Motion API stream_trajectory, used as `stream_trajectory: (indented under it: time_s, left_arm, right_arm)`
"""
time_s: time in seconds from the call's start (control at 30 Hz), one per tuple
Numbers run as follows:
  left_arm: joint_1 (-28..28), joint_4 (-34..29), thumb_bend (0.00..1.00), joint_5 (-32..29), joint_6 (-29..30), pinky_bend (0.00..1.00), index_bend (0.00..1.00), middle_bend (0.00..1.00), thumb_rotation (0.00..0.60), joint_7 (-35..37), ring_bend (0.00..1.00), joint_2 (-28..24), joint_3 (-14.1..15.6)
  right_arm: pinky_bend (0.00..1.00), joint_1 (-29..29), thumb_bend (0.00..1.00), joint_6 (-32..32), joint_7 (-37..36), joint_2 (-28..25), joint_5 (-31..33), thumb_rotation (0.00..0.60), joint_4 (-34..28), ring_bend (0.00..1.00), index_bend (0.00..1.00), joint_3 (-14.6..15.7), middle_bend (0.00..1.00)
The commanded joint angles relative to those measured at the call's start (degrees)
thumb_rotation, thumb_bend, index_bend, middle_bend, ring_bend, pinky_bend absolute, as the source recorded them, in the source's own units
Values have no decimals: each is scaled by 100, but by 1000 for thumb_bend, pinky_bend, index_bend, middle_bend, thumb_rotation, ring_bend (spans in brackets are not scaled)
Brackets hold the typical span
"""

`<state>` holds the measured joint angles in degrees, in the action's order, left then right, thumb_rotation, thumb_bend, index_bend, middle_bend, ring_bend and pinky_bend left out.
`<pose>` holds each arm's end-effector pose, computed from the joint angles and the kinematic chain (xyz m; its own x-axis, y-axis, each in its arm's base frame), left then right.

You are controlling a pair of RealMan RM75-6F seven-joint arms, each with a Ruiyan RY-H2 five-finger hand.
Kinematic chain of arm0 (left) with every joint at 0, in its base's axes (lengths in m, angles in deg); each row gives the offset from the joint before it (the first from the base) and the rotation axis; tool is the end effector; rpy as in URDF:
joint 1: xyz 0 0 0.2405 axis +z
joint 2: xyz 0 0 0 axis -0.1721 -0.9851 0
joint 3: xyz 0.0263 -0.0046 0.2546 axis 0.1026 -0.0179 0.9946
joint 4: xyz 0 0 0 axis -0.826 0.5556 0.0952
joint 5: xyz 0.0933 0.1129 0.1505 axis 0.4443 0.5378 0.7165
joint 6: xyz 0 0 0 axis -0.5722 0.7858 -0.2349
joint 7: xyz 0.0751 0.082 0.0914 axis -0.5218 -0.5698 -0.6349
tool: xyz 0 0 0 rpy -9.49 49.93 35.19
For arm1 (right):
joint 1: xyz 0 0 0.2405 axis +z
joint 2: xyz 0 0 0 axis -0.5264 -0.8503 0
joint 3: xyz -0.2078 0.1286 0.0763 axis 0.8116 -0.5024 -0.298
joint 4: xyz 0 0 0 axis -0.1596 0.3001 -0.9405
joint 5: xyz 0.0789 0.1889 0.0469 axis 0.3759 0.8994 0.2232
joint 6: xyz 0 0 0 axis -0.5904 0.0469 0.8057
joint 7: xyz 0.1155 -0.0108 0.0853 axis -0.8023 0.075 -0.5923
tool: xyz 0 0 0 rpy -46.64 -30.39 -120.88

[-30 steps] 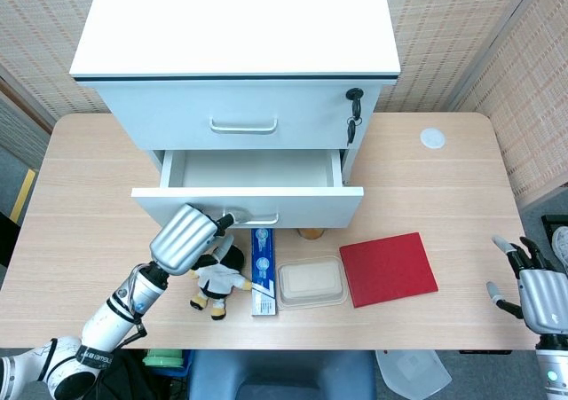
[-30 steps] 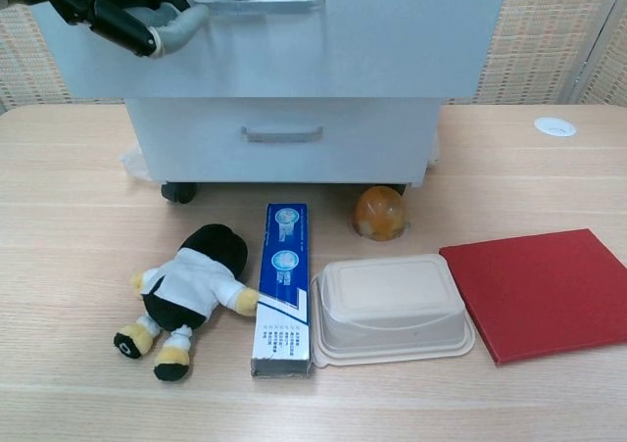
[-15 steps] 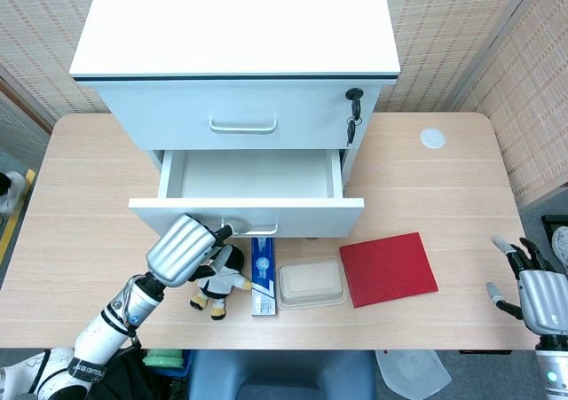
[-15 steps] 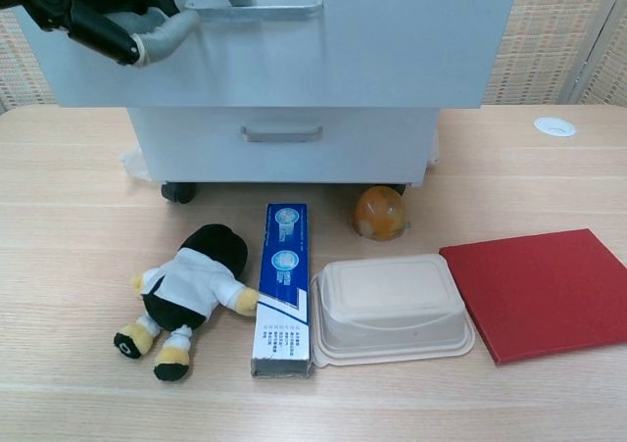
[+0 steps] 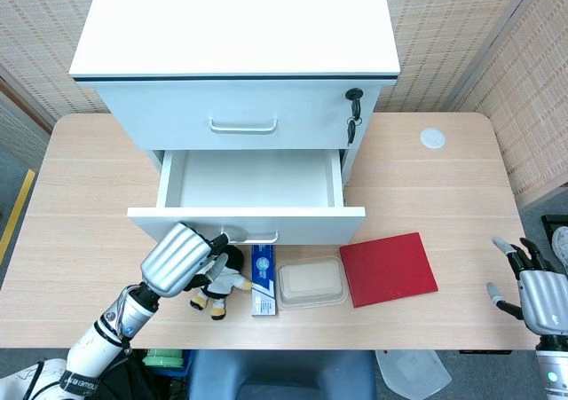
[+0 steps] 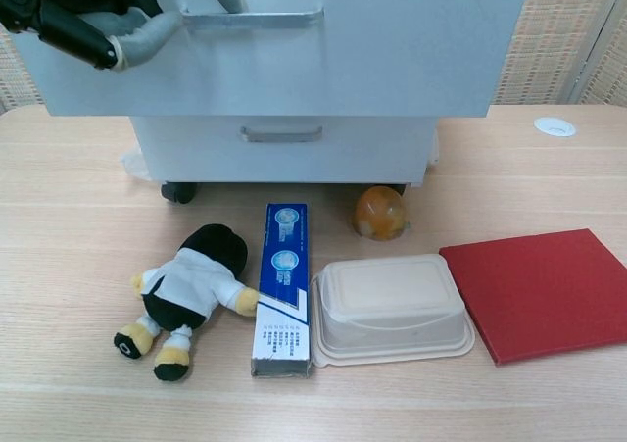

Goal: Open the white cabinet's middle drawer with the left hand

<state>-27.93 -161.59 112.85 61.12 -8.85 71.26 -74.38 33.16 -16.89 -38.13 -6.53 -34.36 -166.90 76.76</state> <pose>-0.0643 0.2591 0.1030 0.3307 0.0574 0.9420 0.7235 -0.6564 -0.2139 -0.3329 -0.1638 0.1572 0.4292 -0.0125 0.9031 -0.8995 0.0852 0.4286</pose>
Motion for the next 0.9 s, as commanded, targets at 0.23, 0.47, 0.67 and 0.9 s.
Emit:
stream_trajectory:
  time_s: [0.23,0.47,0.67,0.9]
  left_arm:
    - [91,-138,580,26,46,1000,319,935,600,-147,1000,-13,25]
    - [193,-234,580,152,112,1000,320,935,600,-233,1000,-51,86]
    - [275,-84,578,449,387,1000,319,914,600,-66,983,78,4]
    - [472,71,577,878,787,1000,375,898,600,249,964,95,15]
  right_arm:
    - [320,-7,275,1,-34,10,0,600,33,195,162,2,251]
    - [320,-7,275,8,-56,18,-2,600,58,195,162,2,250]
    - [320,-5,275,11,-58,21,0,600,63,195,162,-2,251]
    - [320,-1,275,33,-56,22,18,600,68,195,162,-5,251]
